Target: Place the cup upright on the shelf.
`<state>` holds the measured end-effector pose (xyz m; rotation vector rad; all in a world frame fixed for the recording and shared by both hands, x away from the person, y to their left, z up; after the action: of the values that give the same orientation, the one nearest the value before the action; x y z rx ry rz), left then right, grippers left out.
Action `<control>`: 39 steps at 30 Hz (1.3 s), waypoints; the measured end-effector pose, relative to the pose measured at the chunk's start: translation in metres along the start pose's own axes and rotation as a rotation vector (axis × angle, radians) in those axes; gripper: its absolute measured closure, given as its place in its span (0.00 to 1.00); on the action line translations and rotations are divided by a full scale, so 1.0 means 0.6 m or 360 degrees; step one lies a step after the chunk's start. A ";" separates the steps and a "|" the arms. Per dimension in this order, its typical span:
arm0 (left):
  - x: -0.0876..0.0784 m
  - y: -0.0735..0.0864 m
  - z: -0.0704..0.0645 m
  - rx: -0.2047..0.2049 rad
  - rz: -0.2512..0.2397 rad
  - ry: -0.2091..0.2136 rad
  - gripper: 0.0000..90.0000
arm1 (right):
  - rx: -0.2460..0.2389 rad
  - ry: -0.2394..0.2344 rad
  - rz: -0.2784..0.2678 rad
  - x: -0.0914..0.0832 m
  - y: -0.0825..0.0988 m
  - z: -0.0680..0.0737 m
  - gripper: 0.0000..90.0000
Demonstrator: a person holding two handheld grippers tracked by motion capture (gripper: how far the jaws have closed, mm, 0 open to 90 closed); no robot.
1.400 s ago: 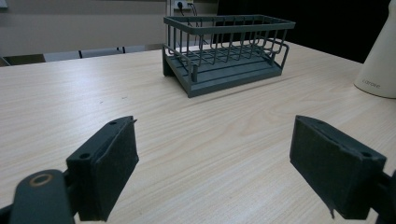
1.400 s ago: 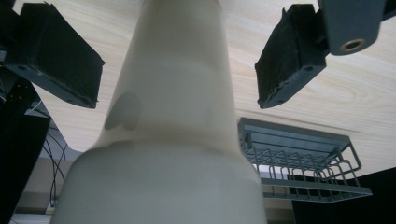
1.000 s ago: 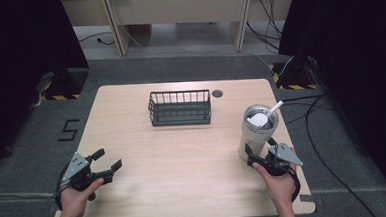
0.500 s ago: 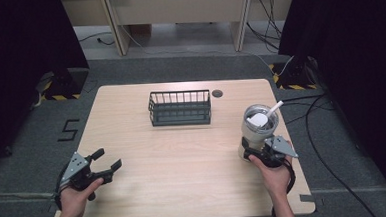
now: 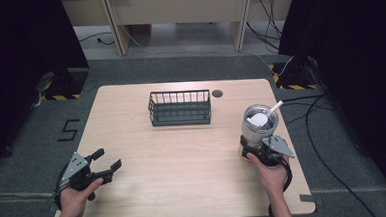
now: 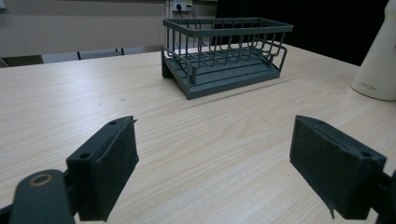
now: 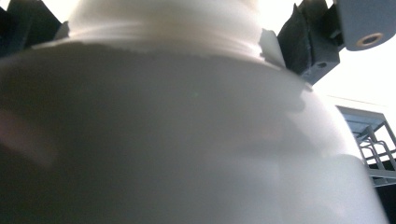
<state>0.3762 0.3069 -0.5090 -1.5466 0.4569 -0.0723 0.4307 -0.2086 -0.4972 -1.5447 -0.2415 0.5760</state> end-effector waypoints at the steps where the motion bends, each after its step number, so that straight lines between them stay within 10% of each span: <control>1: 0.000 0.000 0.000 0.0003 -0.0002 0.0000 0.16 | 0.0000 0.0002 0.0000 0.000 0.000 0.000 0.12; 39: 0.000 0.001 0.003 -0.0018 0.0005 -0.0021 0.16 | -0.0016 -0.0085 0.0017 0.009 -0.049 0.016 0.12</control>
<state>0.3766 0.3090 -0.5097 -1.5568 0.4501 -0.0573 0.4361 -0.1955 -0.4690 -1.5426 -0.2775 0.6257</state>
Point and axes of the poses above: each handheld gripper's, and its own axes: x roughly forward along the jaws, y roughly out of its underside, z roughly to its left, the point moved 5 cm from there along x, roughly forward along the jaws, and after that the axes turned 14 degrees about -y, right-handed, at the moved point
